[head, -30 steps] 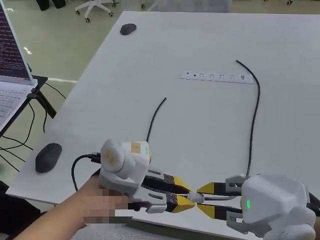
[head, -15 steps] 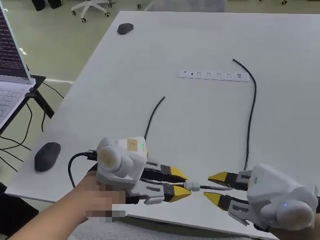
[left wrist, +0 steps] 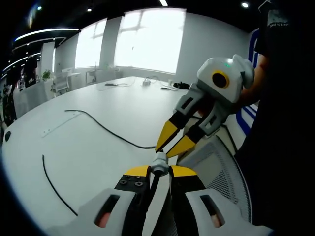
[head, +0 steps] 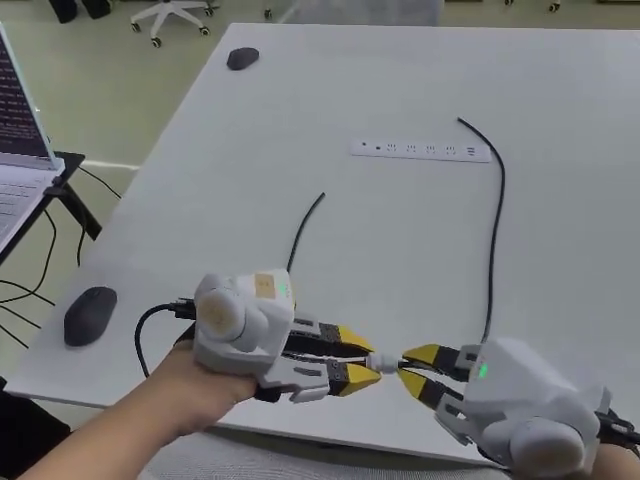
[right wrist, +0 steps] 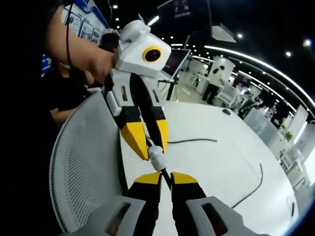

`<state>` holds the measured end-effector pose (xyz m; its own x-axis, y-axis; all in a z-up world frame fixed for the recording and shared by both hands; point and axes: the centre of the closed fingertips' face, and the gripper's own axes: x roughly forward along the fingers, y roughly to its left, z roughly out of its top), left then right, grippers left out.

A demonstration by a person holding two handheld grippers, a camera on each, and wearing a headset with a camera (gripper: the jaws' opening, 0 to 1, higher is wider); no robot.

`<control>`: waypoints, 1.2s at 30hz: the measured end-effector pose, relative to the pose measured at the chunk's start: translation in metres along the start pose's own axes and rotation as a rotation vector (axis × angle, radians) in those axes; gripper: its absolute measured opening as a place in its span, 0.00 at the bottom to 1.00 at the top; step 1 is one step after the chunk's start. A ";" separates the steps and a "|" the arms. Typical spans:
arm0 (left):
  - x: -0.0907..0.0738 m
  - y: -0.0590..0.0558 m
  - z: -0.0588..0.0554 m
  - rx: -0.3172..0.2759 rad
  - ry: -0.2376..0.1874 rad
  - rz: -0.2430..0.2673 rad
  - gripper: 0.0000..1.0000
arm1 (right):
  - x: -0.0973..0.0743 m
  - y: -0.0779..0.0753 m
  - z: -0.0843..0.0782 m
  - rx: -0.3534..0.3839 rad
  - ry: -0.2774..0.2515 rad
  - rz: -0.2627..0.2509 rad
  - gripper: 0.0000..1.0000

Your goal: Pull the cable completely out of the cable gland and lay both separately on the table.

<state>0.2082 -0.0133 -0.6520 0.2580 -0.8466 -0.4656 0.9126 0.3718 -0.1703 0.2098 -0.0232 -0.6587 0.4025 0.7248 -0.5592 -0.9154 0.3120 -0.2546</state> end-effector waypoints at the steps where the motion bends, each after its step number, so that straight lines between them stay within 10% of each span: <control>1: 0.000 0.000 -0.001 -0.001 0.001 -0.001 0.15 | 0.000 0.001 0.000 0.002 0.003 0.003 0.02; 18: -0.001 -0.006 -0.007 -0.038 0.012 0.003 0.15 | 0.005 0.013 -0.006 -0.245 0.066 0.003 0.00; 36: -0.003 0.009 0.005 -0.052 -0.029 0.035 0.15 | -0.003 -0.020 -0.022 0.052 0.066 -0.059 0.00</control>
<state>0.2177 -0.0096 -0.6476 0.2995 -0.8428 -0.4472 0.8851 0.4204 -0.1997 0.2273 -0.0451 -0.6692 0.4536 0.6627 -0.5959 -0.8889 0.3850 -0.2484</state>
